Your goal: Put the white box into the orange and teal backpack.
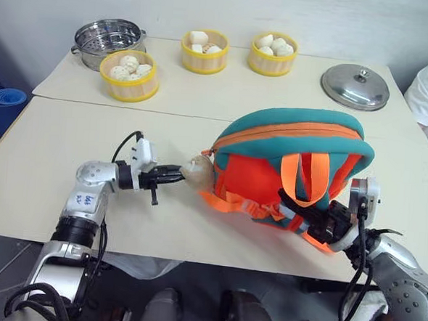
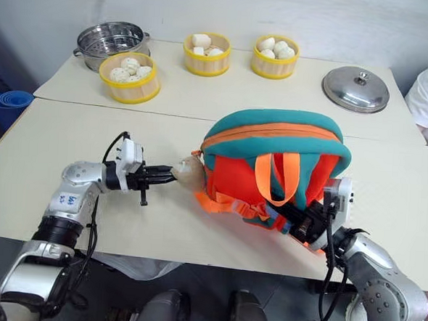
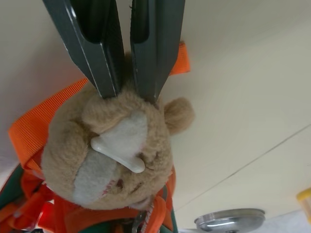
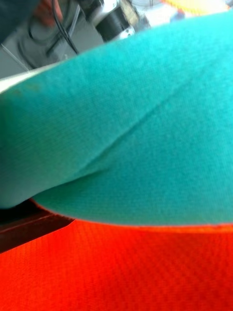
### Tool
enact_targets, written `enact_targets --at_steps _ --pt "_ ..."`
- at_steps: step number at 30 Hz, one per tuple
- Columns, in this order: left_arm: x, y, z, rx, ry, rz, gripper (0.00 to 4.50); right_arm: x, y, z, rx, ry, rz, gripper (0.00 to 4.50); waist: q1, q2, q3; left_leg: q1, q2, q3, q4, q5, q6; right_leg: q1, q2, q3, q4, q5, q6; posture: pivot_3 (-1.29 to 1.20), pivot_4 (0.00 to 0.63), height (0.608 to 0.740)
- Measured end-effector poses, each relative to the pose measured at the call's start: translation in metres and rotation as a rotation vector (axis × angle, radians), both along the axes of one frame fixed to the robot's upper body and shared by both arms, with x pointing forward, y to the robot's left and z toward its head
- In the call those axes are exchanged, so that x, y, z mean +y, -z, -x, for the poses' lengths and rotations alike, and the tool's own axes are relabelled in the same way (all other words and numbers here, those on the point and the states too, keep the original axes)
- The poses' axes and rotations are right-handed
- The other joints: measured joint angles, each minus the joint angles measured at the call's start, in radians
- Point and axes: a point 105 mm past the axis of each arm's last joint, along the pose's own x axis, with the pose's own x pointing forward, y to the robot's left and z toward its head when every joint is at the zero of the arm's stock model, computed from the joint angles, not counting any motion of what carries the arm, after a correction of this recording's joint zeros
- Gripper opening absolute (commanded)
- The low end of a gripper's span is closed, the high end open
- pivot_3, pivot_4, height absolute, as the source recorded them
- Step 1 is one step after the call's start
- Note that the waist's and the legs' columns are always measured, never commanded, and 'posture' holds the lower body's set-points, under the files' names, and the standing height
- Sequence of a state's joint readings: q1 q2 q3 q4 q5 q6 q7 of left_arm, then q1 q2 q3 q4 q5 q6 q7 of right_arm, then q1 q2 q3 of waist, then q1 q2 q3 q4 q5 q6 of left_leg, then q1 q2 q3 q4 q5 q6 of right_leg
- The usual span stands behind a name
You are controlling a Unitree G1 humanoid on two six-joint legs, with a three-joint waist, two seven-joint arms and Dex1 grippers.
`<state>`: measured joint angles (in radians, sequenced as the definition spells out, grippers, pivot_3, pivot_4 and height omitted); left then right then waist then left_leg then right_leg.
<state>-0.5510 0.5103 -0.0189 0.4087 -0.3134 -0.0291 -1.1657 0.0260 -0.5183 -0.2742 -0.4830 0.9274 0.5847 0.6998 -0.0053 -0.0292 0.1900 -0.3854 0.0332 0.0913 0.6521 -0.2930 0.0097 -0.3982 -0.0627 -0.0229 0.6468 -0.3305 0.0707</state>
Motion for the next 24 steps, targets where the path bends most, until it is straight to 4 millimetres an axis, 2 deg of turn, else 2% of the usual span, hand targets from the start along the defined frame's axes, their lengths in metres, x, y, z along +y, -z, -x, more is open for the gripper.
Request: enact_targets --at_steps 2,4,7,10,12,13,15,16,19,21,24 --pt "0.000 0.005 0.007 0.035 -0.007 -0.001 0.67 -0.003 0.000 -0.006 -0.043 0.049 0.004 0.00 0.000 0.001 0.000 0.000 0.000 0.000 0.000 0.000 0.000 0.000 0.000 0.000 0.000 0.000 0.000 0.00 0.150 0.740" --pt "0.006 0.014 0.018 0.077 -0.019 -0.026 1.24 -0.006 -0.001 -0.008 -0.103 0.073 0.045 0.67 -0.001 0.001 -0.001 0.001 0.000 0.000 -0.001 0.000 0.000 0.000 0.000 0.000 0.000 0.000 0.000 0.00 0.150 0.740" --pt "0.029 0.026 0.036 0.153 -0.078 -0.065 2.21 -0.012 0.009 0.003 -0.137 0.028 0.171 1.66 -0.002 0.001 -0.001 0.001 0.000 0.000 -0.003 0.000 0.000 0.000 0.000 0.000 -0.001 0.000 0.000 0.00 0.150 0.740" --pt "0.057 0.019 0.046 0.145 -0.174 -0.097 3.12 -0.020 0.016 0.015 -0.176 -0.013 0.286 2.66 0.002 0.001 -0.001 0.001 0.000 0.000 -0.002 -0.001 0.000 0.000 -0.001 0.000 -0.002 0.000 0.000 0.00 0.150 0.740" --pt "0.071 0.017 0.050 0.135 -0.236 -0.117 3.69 -0.037 0.016 0.021 -0.184 -0.005 0.351 3.29 0.004 0.002 -0.001 0.002 -0.002 0.000 -0.002 -0.001 0.001 0.001 -0.003 0.000 -0.001 0.000 0.000 0.00 0.150 0.740" --pt "0.082 0.020 0.055 0.134 -0.275 -0.144 4.02 -0.051 0.017 0.027 -0.170 -0.001 0.398 3.66 0.003 0.002 -0.001 0.003 -0.002 0.000 -0.003 -0.002 0.002 0.003 -0.004 0.000 -0.003 0.000 0.000 0.00 0.150 0.740" --pt "0.102 0.033 0.073 0.155 -0.319 -0.218 4.02 -0.086 0.020 0.039 -0.123 0.028 0.496 4.33 0.002 0.002 -0.001 0.009 -0.002 0.001 -0.007 -0.003 0.002 0.007 -0.005 0.000 -0.006 0.000 -0.001 0.00 0.150 0.740" --pt "0.110 0.039 0.082 0.168 -0.332 -0.240 4.02 -0.102 0.023 0.044 -0.102 0.039 0.542 4.47 0.001 0.002 -0.001 0.010 -0.002 0.001 -0.007 -0.004 0.002 0.008 -0.005 0.000 -0.007 -0.001 -0.002 0.00 0.150 0.740" --pt "0.116 0.046 0.098 0.174 -0.345 -0.264 4.02 -0.146 0.036 0.047 -0.072 0.056 0.698 4.47 -0.002 0.002 -0.001 0.011 -0.002 0.003 -0.008 -0.004 0.003 0.009 -0.007 -0.001 -0.010 -0.001 -0.003 0.00 0.150 0.740" --pt "0.116 0.046 0.102 0.167 -0.348 -0.271 4.02 -0.164 0.042 0.044 -0.102 0.080 0.761 4.47 -0.002 0.002 -0.001 0.013 -0.002 0.003 -0.008 -0.004 0.002 0.010 -0.007 -0.001 -0.009 -0.002 -0.004 0.00 0.150 0.740" --pt "0.113 0.041 0.102 0.132 -0.361 -0.267 4.02 -0.168 0.047 0.035 -0.149 0.067 0.802 4.47 -0.005 0.006 -0.002 0.013 -0.001 0.003 -0.009 -0.004 0.001 0.009 -0.007 -0.001 -0.007 -0.003 -0.005 0.00 0.150 0.740"
